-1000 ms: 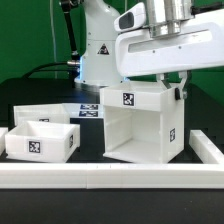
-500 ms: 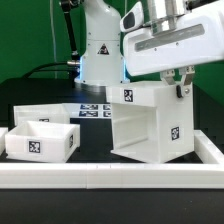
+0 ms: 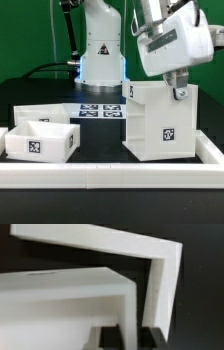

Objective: Assemble drawer

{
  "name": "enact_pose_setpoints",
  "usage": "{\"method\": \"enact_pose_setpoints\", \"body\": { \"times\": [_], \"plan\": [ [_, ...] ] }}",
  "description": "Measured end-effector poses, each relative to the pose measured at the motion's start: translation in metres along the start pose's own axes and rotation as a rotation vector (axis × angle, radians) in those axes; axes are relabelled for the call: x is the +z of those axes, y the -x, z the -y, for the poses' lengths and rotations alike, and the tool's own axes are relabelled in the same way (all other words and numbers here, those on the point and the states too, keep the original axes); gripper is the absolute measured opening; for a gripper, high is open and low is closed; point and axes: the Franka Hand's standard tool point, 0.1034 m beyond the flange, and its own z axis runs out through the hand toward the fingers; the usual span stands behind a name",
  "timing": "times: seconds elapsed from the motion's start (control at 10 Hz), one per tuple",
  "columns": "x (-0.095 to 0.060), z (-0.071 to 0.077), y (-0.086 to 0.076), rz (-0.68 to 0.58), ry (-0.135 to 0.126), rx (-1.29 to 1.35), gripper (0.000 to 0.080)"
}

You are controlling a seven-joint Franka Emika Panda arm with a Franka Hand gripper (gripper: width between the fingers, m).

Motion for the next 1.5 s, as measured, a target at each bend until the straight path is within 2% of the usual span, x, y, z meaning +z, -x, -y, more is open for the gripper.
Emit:
{"method": "enact_pose_setpoints", "body": {
  "times": [0.2, 0.4, 0.6, 0.7, 0.9, 1.1, 1.4, 1.5],
  "plan": [
    [0.004, 0.012, -0.006, 0.017, -0.021, 0.202, 0.0045],
    [0.008, 0.019, 0.003, 0.032, -0.01, 0.175, 0.0045],
    [0.011, 0.03, 0.007, 0.038, -0.019, 0.164, 0.0045],
    [0.014, 0.037, 0.014, 0.046, -0.015, 0.145, 0.0045],
    [0.017, 0.05, 0.013, 0.05, -0.017, 0.139, 0.0045],
    [0.019, 0.052, 0.016, 0.052, 0.003, 0.12, 0.0045],
    [0.019, 0.052, 0.015, 0.052, 0.003, 0.116, 0.0045],
    [0.019, 0.052, 0.015, 0.052, 0.003, 0.115, 0.0176]
  ]
}}
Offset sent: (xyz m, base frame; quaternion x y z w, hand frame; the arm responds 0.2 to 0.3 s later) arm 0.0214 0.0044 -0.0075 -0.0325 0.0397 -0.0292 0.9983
